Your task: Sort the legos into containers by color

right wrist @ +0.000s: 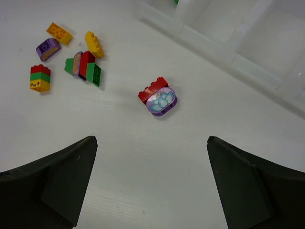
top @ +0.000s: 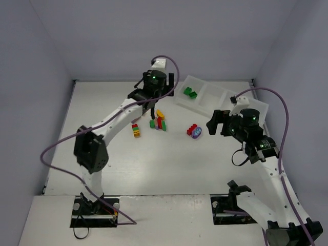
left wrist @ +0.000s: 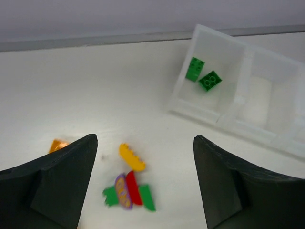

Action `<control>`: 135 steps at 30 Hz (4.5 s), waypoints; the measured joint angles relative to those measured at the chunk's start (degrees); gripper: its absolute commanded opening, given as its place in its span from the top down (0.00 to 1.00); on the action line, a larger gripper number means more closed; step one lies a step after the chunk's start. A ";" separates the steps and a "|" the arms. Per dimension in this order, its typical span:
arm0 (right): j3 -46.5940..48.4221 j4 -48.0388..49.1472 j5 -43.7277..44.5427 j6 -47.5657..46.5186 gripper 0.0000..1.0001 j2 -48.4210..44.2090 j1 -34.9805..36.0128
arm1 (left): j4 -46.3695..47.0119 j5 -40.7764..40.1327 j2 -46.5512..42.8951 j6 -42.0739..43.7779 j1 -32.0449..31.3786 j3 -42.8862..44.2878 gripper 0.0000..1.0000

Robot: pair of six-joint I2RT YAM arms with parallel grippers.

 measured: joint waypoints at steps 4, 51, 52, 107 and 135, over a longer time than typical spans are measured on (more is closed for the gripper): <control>1.97 0.13 -0.66 0.90 0.18 5.62 1.77 | -7.45 -2.01 -14.14 -5.31 3.13 -9.51 0.25; 53.33 13.14 8.90 0.17 1.00 85.46 21.11 | -28.98 10.05 -44.02 -8.87 21.55 -40.06 0.25; 53.33 13.25 9.07 0.11 1.00 85.40 21.03 | -29.00 10.19 -44.00 -8.87 21.55 -40.13 0.25; 23.17 20.13 7.98 5.62 0.43 45.68 5.25 | -13.88 25.53 -4.26 16.83 21.55 -20.85 0.29; 20.87 18.21 -9.05 11.06 0.41 37.83 9.38 | 1.05 39.65 -20.55 30.27 20.37 -33.92 0.97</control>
